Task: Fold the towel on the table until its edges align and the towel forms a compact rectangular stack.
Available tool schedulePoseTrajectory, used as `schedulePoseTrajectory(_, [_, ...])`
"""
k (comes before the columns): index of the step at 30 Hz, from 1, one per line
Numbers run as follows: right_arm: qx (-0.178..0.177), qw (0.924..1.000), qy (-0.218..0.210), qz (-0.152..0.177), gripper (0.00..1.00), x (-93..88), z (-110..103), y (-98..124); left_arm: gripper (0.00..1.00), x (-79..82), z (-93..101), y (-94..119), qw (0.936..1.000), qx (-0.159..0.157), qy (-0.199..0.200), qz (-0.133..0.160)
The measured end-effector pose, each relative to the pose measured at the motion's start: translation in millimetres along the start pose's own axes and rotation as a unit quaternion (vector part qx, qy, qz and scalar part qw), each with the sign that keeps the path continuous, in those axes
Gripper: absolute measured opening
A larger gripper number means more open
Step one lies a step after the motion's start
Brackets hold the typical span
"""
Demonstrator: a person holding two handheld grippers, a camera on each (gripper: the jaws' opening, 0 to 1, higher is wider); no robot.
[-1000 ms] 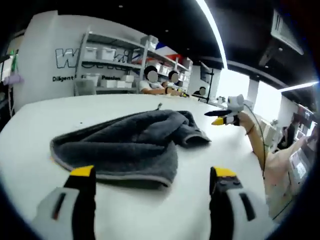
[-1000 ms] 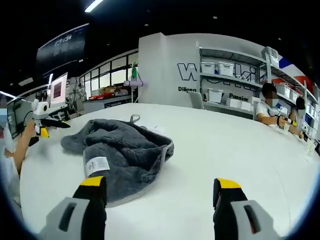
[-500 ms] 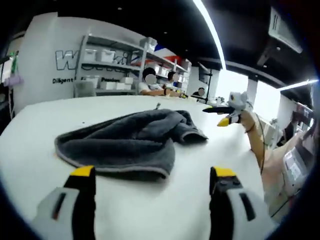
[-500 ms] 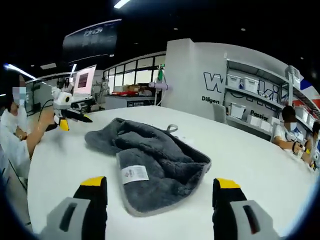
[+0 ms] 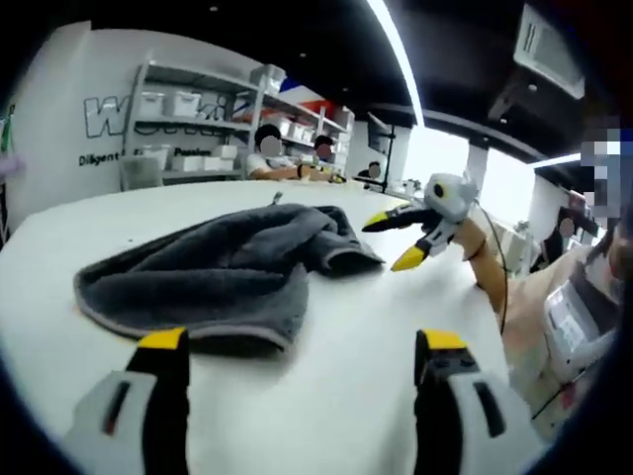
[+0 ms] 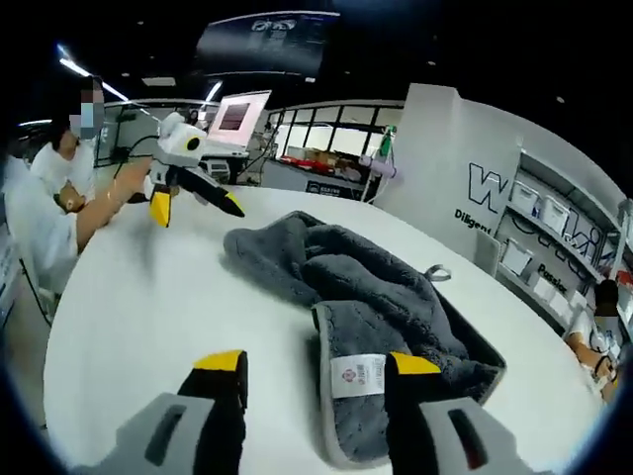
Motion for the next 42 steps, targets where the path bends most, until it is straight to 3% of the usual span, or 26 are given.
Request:
schedulePoseTrajectory(8, [-0.024,0.9994,0.022,-0.008,0.42,0.3,5,-8,0.99,-3.5,6.5,-2,0.9999,-0.009,-0.003,-0.006])
schedulePoseTrajectory(13, [-0.064,0.9957,0.054,-0.039,0.33,-4.5,14,-11,0.99,-5.2,9.3,-2,0.9999,-0.012,-0.007,-0.010])
schedulePoseTrajectory(27, [-0.071,0.9935,0.071,-0.054,0.09,-10.8,22,-23,0.99,-5.6,15.4,-1,0.9996,-0.022,-0.015,-0.012])
schedulePoseTrajectory(32, [-0.065,0.9956,0.055,-0.038,0.05,-7.0,23,-19,0.99,-9.7,17.1,-4,0.9994,-0.025,-0.013,-0.020])
schedulePoseTrajectory(42, [-0.069,0.9968,0.034,0.020,0.04,18.6,26,-1,0.99,-17.6,17.4,-9,0.9988,-0.034,-0.002,-0.036])
Point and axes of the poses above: the point that each gripper's makers call its tool centre point, and the gripper's own axes: y roughly backward along the fingers, z roughly to its right, x roughly out of its top, the point moved 2 cm from there along y, roughly backward along the fingers, and after that the axes turned 11 degrees about x, right-handed, at the moved point
